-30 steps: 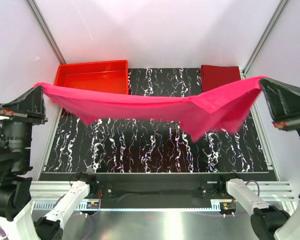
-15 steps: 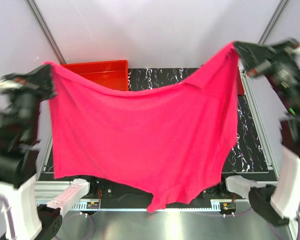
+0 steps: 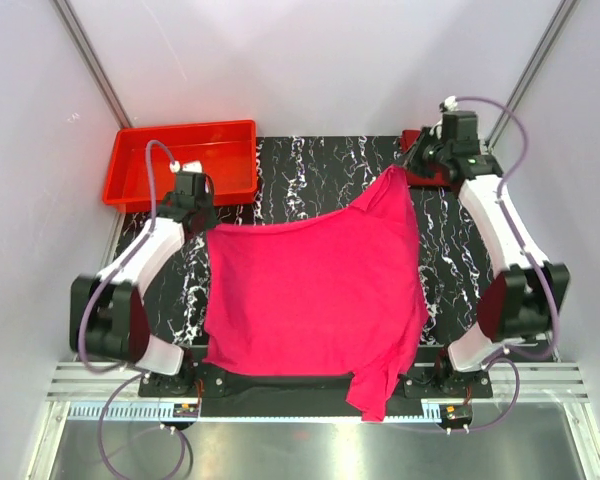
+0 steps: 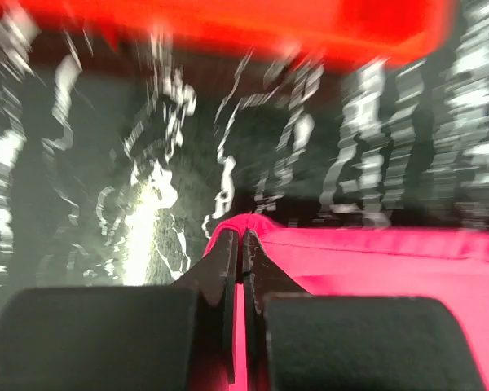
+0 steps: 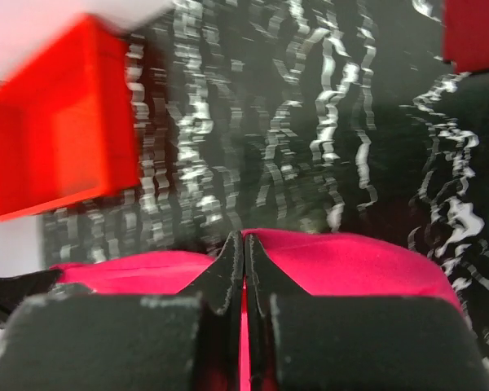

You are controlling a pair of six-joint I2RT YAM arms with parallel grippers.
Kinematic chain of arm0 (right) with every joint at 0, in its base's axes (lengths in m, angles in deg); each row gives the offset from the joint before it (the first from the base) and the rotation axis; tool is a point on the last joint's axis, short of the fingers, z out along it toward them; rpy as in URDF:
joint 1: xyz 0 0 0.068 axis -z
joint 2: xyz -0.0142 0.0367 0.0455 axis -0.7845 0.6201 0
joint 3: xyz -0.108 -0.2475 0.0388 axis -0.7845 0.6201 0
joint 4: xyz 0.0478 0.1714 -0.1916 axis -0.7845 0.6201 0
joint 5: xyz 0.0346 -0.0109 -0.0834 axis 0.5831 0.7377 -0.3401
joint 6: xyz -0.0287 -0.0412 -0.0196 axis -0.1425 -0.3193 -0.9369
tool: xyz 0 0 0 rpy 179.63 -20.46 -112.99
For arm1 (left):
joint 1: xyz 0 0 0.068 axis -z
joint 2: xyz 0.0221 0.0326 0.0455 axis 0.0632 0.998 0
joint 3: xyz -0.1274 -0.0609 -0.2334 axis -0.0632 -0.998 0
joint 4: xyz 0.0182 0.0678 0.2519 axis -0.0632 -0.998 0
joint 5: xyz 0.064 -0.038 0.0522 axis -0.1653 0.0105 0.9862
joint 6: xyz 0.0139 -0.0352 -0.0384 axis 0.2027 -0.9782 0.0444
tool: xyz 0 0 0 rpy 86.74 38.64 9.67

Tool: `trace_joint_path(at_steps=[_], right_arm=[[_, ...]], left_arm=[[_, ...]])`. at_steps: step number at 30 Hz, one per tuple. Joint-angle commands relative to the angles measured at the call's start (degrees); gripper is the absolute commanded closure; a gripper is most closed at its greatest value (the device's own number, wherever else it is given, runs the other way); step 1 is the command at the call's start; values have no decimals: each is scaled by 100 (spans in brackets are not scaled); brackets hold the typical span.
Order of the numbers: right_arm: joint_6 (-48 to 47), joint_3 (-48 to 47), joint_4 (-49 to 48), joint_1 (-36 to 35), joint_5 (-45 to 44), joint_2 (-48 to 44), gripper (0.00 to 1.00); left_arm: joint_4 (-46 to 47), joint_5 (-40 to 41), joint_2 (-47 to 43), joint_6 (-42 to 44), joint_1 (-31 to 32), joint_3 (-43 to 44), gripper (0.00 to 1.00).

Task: Fold and stack the t-shirts
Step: Flatten the tshirt out, then fold the tshirt

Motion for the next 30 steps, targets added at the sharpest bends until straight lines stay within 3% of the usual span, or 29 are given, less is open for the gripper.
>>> trace_joint_path(at_steps=[1, 6, 17, 25, 30], right_arm=[[-377, -205, -740, 134, -201, 469, 100], [-342, -812, -643, 152, 238, 1357, 100], [-149, -873, -714, 152, 687, 1622, 100], [18, -523, 339, 152, 493, 885, 100], [97, 329, 763, 160, 475, 59, 100]], left_arm=[[1204, -402, 664, -56, -222, 278, 100], [1177, -95, 914, -117, -398, 560, 100], [1064, -191, 1099, -152, -662, 656, 100], [554, -499, 1038, -99, -785, 727, 100], [343, -578, 730, -161, -794, 446, 100]])
